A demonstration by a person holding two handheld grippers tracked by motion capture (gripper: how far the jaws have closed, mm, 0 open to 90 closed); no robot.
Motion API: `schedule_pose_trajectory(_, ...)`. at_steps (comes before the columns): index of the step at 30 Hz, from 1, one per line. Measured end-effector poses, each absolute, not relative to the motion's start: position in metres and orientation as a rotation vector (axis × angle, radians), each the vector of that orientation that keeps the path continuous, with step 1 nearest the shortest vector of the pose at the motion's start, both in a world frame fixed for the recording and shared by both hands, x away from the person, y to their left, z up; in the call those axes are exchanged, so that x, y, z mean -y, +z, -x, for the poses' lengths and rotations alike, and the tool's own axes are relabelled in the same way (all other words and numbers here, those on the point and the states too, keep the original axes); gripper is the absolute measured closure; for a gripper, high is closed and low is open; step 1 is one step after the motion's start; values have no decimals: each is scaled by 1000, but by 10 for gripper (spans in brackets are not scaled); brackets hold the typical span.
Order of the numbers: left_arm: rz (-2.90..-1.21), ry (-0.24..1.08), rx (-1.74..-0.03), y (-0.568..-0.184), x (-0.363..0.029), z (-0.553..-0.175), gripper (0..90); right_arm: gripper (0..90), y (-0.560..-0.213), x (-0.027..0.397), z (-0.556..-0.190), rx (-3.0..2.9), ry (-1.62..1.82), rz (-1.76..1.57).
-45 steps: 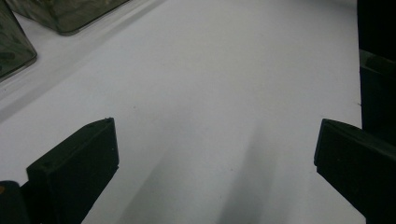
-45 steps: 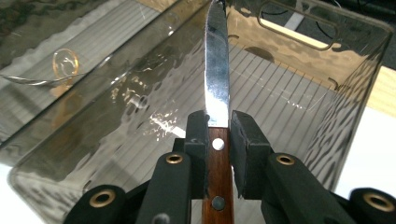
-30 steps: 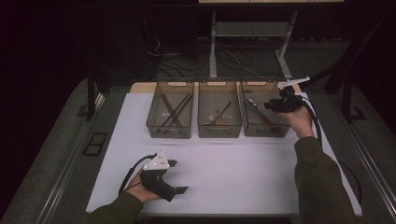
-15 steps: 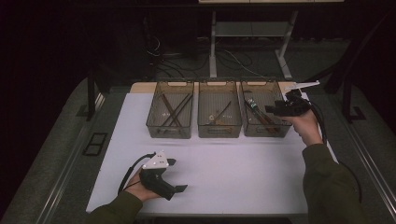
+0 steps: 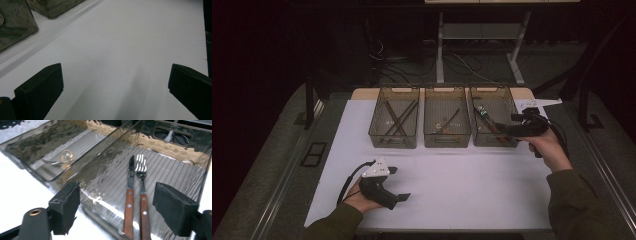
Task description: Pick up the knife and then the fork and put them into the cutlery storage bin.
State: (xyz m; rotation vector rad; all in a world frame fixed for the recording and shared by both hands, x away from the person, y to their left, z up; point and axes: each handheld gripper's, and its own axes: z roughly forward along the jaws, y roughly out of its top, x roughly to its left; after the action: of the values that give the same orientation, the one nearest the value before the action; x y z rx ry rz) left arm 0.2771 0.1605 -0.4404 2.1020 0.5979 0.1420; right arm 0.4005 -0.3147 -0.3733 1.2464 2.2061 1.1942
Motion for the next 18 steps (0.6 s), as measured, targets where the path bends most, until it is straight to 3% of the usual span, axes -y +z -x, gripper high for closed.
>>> schedule_pose_trajectory(7, -2099, 133, -593, -441, -159, -276, 0, 144, -379, 309, -375, -2203, 1217, -1192)
schedule_pose_trajectory(18, -2095, 133, -600, -441, -159, -275, 0, 144, -388, 298, -334, -2217, 1280, -1109)
